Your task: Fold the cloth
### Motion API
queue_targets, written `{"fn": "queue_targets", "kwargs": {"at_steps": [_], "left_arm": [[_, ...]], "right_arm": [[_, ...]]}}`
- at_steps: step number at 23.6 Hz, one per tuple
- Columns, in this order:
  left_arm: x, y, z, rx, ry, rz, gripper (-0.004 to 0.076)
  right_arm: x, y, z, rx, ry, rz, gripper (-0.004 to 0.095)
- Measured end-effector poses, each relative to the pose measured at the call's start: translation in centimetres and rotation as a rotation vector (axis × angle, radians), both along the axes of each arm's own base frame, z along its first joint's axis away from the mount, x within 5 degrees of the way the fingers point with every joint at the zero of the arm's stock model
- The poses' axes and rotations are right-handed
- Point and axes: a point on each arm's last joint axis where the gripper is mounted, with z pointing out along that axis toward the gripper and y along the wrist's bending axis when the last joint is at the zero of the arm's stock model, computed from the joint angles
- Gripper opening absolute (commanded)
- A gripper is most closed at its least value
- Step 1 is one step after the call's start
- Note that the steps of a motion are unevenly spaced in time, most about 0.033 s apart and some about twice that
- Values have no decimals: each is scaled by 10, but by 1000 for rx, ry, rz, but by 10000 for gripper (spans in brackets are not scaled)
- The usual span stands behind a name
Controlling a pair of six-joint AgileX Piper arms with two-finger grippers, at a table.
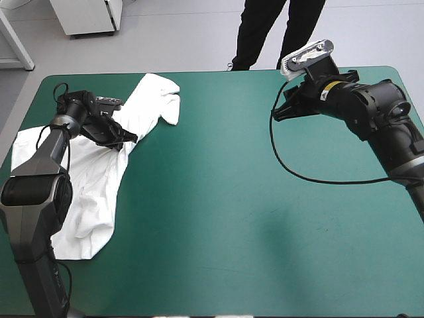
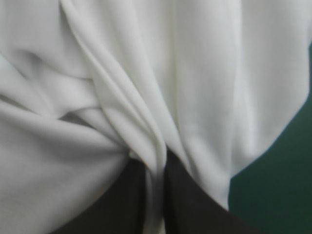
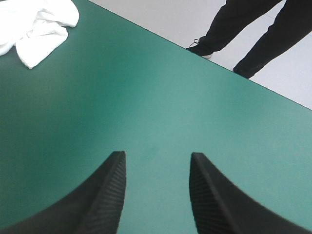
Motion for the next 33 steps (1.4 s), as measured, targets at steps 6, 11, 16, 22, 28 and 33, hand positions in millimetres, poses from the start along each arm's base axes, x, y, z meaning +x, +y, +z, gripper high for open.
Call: {"fn": "queue_targets", "kwargs": {"at_steps": [6, 11, 16, 22, 28, 33], "left_arm": [[-5, -35, 0, -54, 43, -91, -9], [-46, -169, 6, -164, 126, -404, -9], [-127, -293, 13, -189, 165, -737, -9], [-182, -344, 15, -209, 199, -903, -8], [-184, -344, 19, -211, 188, -906, 168], [-188, -338, 43, -227, 133, -914, 430]], "right_arm": [[-2, -1, 0, -5, 13, -1, 387], [-15, -7, -2, -45, 54, -11, 307], [-44, -22, -15, -95, 79, -29, 290], [-72, -36, -25, -122, 84, -59, 238], [-82, -39, -19, -110, 55, -60, 232], [-85, -41, -16, -101, 43, -63, 232]]}}
